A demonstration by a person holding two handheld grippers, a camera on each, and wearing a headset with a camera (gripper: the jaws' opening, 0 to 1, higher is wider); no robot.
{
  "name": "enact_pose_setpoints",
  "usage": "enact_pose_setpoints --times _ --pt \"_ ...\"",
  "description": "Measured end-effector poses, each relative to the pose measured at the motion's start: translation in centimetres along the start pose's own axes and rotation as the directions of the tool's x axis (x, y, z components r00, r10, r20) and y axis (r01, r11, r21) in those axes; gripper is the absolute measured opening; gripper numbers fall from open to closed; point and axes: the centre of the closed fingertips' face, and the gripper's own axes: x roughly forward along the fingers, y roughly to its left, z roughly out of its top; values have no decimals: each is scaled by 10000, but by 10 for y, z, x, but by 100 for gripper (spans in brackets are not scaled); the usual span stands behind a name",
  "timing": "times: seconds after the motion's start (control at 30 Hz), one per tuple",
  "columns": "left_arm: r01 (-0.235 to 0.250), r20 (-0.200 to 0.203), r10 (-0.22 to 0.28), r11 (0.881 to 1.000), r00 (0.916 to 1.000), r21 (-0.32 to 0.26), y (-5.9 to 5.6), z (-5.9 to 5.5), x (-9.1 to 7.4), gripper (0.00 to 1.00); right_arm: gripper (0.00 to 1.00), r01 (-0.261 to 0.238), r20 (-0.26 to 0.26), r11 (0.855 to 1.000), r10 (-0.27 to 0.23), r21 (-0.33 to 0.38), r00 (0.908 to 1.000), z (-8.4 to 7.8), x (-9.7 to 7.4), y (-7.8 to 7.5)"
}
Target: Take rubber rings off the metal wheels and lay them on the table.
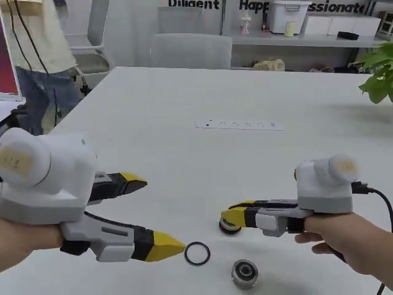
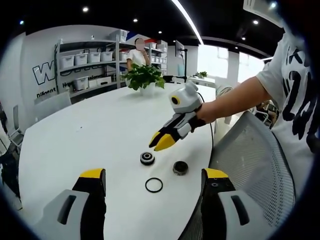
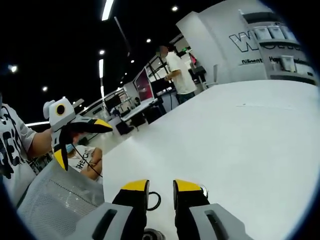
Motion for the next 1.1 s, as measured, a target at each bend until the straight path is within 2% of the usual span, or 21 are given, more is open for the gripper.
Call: enact_pose_setpoints --times 0.47,1.1 --pt "-4 62 5 9999 10000 -101 10 6 8 75 19 424 86 9988 -422 -250 9991 5 -14 -11" --pt "133 -2 -133 9998 9999 144 24 19 32 74 22 824 128 9956 -819 -455 9966 5 -23 -22"
